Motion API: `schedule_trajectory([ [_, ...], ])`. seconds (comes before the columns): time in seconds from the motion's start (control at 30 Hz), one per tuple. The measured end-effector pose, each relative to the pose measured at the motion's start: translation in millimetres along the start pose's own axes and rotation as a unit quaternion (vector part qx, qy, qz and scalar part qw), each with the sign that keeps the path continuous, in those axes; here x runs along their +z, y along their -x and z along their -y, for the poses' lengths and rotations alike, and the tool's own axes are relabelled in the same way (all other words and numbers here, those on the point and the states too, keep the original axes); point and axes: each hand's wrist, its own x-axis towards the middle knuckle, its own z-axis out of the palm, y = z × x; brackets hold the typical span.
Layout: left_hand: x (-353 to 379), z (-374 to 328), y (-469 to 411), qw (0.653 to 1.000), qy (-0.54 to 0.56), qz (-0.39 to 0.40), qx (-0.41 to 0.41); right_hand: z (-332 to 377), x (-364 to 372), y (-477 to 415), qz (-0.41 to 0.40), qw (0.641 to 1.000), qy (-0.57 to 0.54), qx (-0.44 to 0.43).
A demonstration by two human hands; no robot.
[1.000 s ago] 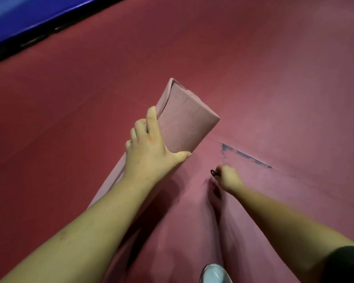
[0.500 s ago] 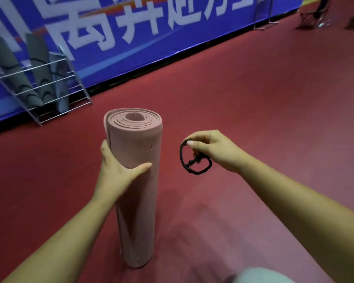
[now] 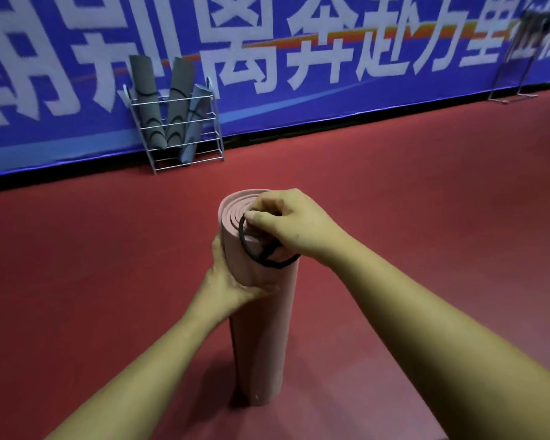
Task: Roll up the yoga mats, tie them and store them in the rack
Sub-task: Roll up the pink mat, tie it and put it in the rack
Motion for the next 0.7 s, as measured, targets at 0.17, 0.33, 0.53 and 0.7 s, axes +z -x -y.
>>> schedule_trajectory([
  [0.17, -45.3, 3.0, -18.3, 0.981, 0.129, 0.144, 0.031, 0.5, 9.6, -1.0, -0.025, 0.999, 0.024, -0.023],
  [0.33, -58.6, -16.3, -22.7, 0.970, 0.192, 0.149, -0.001, 0.2, 10.9, -6.0, -0.007, 1.000, -0.014, -0.019],
  [0.53, -43.1, -19.9, -22.8, 0.997, 0.049, 0.009, 0.054, 7.0, 21.7, -8.3, 0.034, 0.997, -0.058, -0.027],
  [0.7, -44.2, -12.7, -22.8, 0.992, 0.089, -0.044, 0.075, 10.8, 10.0, -7.0, 0.042, 0.984, -0.173, 0.022],
])
